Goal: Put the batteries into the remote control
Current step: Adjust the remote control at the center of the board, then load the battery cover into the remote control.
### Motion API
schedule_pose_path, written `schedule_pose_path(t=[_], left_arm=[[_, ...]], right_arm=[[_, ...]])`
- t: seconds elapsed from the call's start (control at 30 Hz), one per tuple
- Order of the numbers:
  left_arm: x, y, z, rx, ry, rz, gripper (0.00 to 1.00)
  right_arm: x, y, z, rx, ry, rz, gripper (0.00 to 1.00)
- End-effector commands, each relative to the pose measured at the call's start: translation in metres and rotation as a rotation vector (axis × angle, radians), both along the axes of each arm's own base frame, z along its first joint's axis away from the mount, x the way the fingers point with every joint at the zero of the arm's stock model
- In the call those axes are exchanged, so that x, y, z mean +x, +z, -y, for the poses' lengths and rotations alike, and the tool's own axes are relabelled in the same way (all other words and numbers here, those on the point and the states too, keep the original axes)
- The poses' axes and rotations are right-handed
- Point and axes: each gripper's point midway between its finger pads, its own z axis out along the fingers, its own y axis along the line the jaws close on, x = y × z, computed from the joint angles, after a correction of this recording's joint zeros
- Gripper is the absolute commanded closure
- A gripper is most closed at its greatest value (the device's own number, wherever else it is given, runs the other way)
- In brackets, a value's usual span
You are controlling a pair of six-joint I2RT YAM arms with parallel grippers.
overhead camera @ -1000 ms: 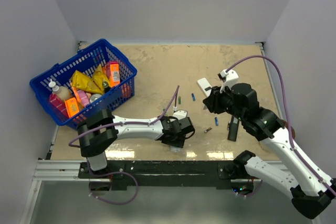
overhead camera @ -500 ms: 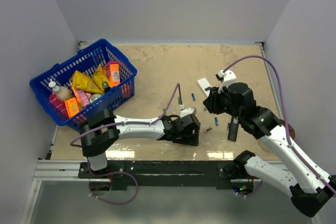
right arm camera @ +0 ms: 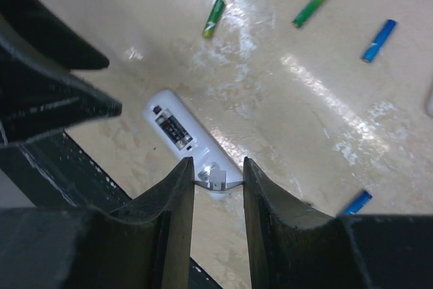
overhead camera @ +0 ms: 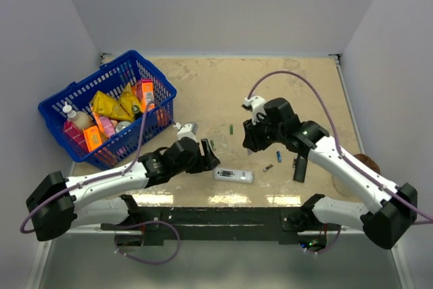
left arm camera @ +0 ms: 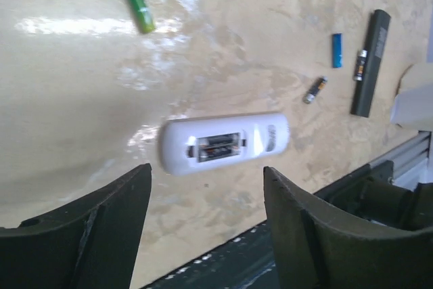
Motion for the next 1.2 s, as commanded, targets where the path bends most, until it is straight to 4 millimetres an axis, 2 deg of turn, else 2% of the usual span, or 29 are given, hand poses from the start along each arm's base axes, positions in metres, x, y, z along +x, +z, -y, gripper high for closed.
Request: schedule_pose_path(t=[0.0,0.03,0.07,0.1,0.17,0.23,0.27,0.3,0.4,0.6,0.63,0.8,0.93,1.17], left_arm=[[0.009,-0.013,-0.030,0.035,-0.044,0.039,0.33],[0.009,-0.022,-0.037,0.033,-0.051,0.018,0.35],[0.019,-0.026,-0.047,0.022,-0.019,0.006,0.37],[0.015,-0.032,-0.046,-0.003,-0.058,-0.012,0.42],[0.021,-0.037,-0.050,-0.014,-0.062,-0.026,0.46],[0.020,-0.047,-0.047,0.001,-0.123,-0.052,0.49],[0.021,-0.051,-0.048,0.016,-0.143,-0.058,0.50],[0.026,-0.049,-0.040,-0.004,-0.171,-0.050,0.51],[0.030,-0.050,-0.036,-0.004,-0.208,-0.065,0.51],[0.031,-0.047,-0.033,-0.036,-0.207,-0.084,0.51],[0.031,-0.046,-0.032,-0.040,-0.205,-0.086,0.51],[0.033,-0.047,-0.041,-0.030,-0.161,-0.081,0.50],[0.040,-0.037,-0.045,-0.017,-0.136,-0.025,0.49],[0.044,-0.035,-0.073,0.093,-0.043,0.010,0.44]], right_arm=[[-0.015,0.001,-0.046,-0.066,0.316,0.084,1.00],[-0.018,-0.006,-0.050,-0.098,0.347,0.081,1.00],[-0.023,-0.010,-0.057,-0.114,0.385,0.080,1.00],[-0.022,-0.015,-0.059,-0.129,0.401,0.077,1.00],[-0.027,-0.030,-0.067,-0.153,0.453,0.061,1.00],[-0.028,-0.037,-0.075,-0.155,0.495,0.087,1.00],[-0.036,-0.042,-0.079,-0.151,0.537,0.083,1.00],[-0.037,-0.042,-0.084,-0.139,0.570,0.102,1.00],[-0.045,-0.049,-0.093,-0.115,0.640,0.131,1.00],[-0.049,-0.075,-0.088,-0.181,0.694,0.091,1.00],[-0.050,-0.075,-0.088,-0.188,0.704,0.088,1.00],[-0.051,-0.093,-0.082,-0.223,0.727,0.086,1.00],[-0.051,-0.101,-0.081,-0.238,0.731,0.075,1.00],[-0.047,-0.107,-0.085,-0.248,0.726,0.095,1.00]])
